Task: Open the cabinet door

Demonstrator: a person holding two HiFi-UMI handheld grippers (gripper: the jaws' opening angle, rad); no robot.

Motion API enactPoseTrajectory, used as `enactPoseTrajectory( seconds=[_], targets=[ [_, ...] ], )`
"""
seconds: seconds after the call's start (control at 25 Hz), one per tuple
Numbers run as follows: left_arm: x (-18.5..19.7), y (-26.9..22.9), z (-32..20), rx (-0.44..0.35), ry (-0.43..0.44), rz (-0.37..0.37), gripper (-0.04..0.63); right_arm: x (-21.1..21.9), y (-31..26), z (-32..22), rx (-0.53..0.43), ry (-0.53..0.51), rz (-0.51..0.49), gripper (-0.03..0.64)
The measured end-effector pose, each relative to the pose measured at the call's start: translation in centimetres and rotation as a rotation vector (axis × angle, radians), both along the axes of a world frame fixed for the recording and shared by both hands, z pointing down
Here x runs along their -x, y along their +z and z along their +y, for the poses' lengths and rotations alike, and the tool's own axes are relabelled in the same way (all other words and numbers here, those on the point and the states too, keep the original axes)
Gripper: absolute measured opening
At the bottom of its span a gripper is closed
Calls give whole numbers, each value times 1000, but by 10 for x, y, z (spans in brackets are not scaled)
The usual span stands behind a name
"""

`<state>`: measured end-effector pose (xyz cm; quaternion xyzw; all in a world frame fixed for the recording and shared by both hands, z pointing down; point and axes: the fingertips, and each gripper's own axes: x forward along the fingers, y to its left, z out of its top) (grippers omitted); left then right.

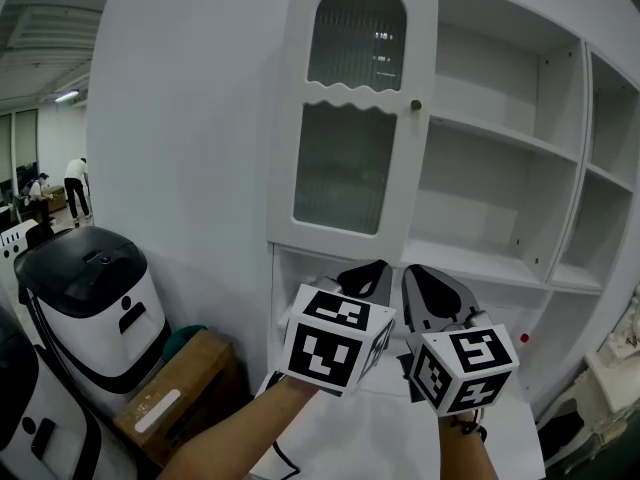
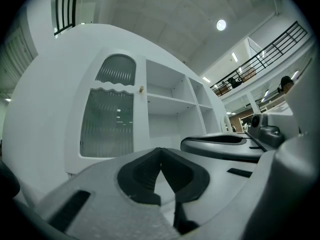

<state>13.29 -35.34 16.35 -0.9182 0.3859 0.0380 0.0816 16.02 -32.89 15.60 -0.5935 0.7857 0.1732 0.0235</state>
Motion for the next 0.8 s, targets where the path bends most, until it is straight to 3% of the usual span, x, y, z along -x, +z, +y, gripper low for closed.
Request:
enactPoseTrajectory(
  seconds=[0.48,0.8],
  targets=[
    [-31,-30,-45,-46,-63,2,12,-30,-19,-43,-27,-63,37,21],
    [-40,-69,-65,-209,-147,-49,12,-44,-24,-58,-34,-83,6,21]
  ],
)
